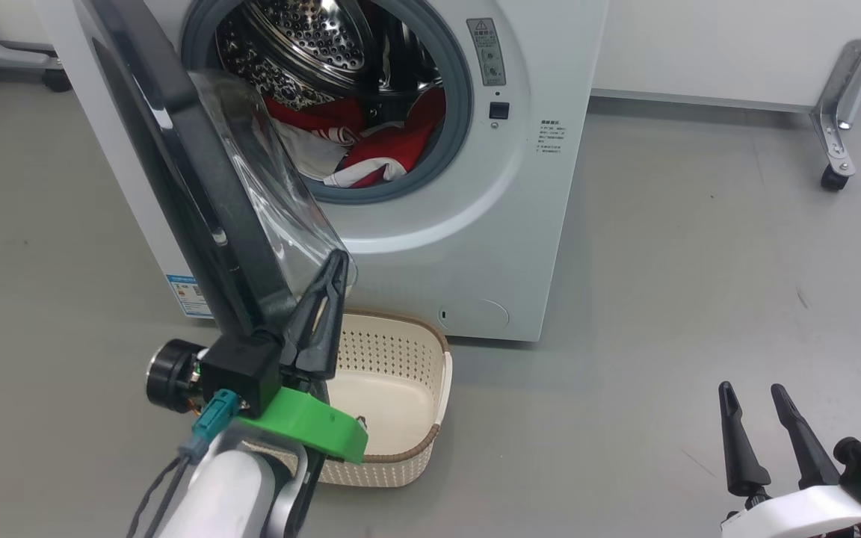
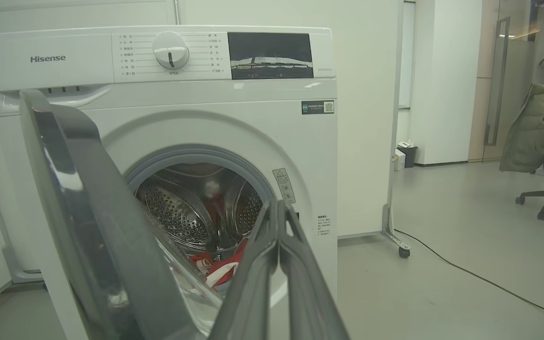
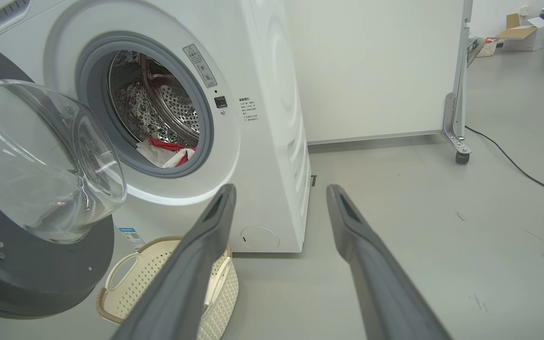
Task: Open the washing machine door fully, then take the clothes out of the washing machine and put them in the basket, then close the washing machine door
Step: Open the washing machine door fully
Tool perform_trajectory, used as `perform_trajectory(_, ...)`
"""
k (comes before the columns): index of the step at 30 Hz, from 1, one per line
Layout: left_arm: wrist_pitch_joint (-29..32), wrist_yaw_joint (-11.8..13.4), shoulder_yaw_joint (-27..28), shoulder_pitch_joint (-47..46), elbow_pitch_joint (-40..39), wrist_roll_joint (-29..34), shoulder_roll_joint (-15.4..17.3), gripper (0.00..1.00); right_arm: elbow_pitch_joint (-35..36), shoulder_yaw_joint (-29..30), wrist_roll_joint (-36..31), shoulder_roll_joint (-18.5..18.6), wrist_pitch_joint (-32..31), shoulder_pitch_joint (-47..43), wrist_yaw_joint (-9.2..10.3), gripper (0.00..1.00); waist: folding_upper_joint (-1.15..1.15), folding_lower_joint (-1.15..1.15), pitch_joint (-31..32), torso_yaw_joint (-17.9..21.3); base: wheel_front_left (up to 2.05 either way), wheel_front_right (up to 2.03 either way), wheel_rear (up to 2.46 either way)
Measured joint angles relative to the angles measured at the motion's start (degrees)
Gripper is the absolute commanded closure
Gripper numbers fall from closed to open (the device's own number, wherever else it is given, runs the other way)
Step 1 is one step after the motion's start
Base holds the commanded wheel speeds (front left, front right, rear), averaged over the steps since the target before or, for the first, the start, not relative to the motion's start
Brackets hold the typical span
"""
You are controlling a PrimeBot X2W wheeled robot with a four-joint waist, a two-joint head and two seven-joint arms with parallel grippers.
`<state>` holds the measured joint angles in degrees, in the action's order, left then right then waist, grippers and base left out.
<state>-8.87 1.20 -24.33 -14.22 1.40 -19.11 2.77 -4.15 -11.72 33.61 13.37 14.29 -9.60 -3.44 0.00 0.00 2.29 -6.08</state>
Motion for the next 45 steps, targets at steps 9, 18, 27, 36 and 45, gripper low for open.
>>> perform_trajectory(9,3.59,0.03,-2.61,3.86,5.34,-3.26,-0.08,1.00,-0.16,0.37,-0.85,-0.36,0.00,0.01,-0.04,0.00,0.00,0.00,-0.29,1.00,0.00,0.00,0.00)
perform_trajectory(18,4.57,2.12,-0.80,5.19,9.92,-4.58,-0.09,1.00,-0.77,-0.15,-1.14,-0.70,0.00,0.38,-0.63,0.00,0.00,0.00,-0.67,3.61,0.00,0.00,0.00)
perform_trajectory(27,4.77,3.12,0.63,5.14,13.29,-5.12,-0.11,1.00,-1.11,0.87,-1.14,-1.19,0.00,0.38,-1.02,0.00,0.00,0.00,-1.19,5.17,0.00,0.00,0.00)
perform_trajectory(36,4.58,3.36,1.03,4.93,14.91,-5.20,-0.12,1.00,-1.18,2.18,-1.14,-1.60,0.00,0.30,-1.03,0.00,0.00,0.00,-1.08,4.26,0.00,0.00,0.00)
perform_trajectory(45,3.38,3.38,0.62,4.58,16.23,-6.17,-0.38,1.00,-1.15,2.61,-1.48,-1.96,0.00,0.16,-1.21,0.00,0.00,0.00,-0.92,1.83,0.00,0.00,0.00)
